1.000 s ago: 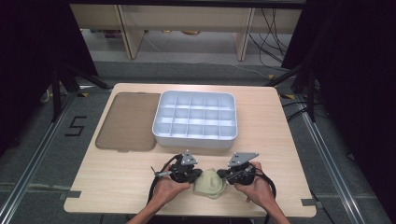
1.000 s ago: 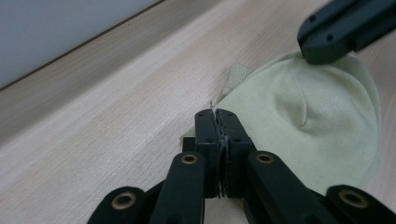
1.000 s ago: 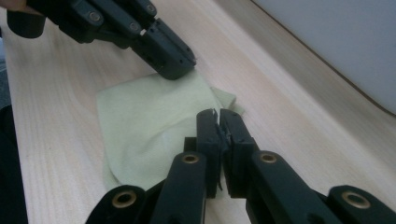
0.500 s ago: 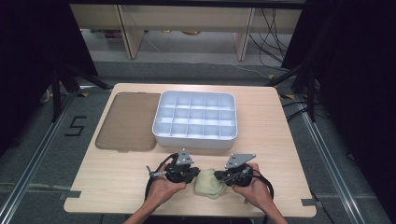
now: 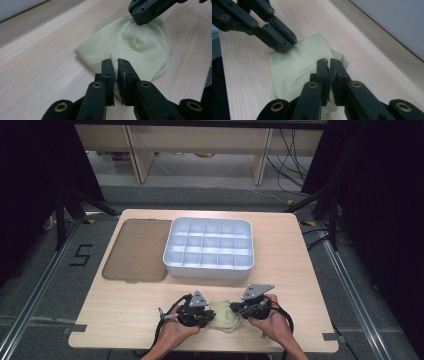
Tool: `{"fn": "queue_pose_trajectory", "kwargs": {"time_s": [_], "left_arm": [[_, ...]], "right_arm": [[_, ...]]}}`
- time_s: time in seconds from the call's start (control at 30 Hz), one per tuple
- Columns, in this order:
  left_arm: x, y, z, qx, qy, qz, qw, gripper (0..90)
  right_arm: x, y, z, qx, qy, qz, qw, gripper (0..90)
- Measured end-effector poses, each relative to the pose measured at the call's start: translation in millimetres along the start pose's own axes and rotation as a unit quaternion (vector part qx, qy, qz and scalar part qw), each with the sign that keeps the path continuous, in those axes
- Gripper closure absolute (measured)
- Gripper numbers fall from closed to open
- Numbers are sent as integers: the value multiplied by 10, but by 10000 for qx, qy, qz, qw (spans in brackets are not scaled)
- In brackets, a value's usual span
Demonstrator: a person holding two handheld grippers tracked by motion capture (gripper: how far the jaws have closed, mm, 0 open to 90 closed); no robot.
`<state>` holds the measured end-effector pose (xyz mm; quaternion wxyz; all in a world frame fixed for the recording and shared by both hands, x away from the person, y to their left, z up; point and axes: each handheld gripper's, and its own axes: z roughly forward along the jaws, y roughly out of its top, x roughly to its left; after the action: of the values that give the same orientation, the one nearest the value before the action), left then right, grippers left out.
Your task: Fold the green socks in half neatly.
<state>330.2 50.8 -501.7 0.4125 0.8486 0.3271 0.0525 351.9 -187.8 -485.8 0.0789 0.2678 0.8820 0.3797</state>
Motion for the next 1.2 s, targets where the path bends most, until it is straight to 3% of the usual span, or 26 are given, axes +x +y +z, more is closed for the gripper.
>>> {"fn": "queue_pose_trajectory", "kwargs": {"time_s": [0.1,0.13,0.17,0.2,0.23,0.3,0.33,0.37,0.47,0.6,0.63,0.67,0.7,1.0,1.07,1.2], "left_arm": [[-9,-15,-103,-28,28,-3,10000,763],[-28,-43,-136,-87,-17,-143,9999,733],[-18,-72,-170,-39,-28,-113,9999,707],[-41,-95,-168,-151,-40,-319,9994,674],[-20,-105,-194,-33,-22,-232,9997,644],[-34,-128,-187,-159,-19,-560,9983,594],[-7,-133,-205,-25,-32,-470,9989,573],[-17,-139,-190,-95,-21,-631,9980,555],[-3,-146,-178,26,-10,-647,9979,512],[3,-147,-166,34,20,-746,9972,496],[15,-147,-173,89,30,-688,9976,495],[9,-147,-167,39,55,-770,9970,495],[28,-148,-175,113,65,-707,9974,494],[34,-134,-165,120,109,-803,9966,484],[18,-124,-160,35,109,-920,9957,487],[44,-116,-162,139,47,-863,9962,493]], "right_arm": [[-3,4,-16,3,-23,-3,10000,858],[-4,6,-25,-28,-7,-10,10000,858],[-7,9,-30,-50,-23,-7,10000,858],[-10,13,-30,-68,-18,-25,10000,858],[-9,15,-30,-77,-9,-27,10000,858],[-4,17,-28,-69,20,-31,10000,857],[-2,19,-25,-75,7,-49,10000,856],[5,21,-23,-53,48,-16,10000,856],[16,28,-18,-41,81,-34,10000,852],[11,23,-13,-29,81,-36,10000,846],[10,21,-22,-89,60,-70,9999,846],[10,21,-22,-89,60,-70,9999,846],[6,21,-18,-72,123,-68,9999,845],[13,23,-29,-113,71,-89,9999,839],[8,23,-22,-119,44,-125,9998,837],[13,22,-25,-102,101,-71,9999,836]]}}
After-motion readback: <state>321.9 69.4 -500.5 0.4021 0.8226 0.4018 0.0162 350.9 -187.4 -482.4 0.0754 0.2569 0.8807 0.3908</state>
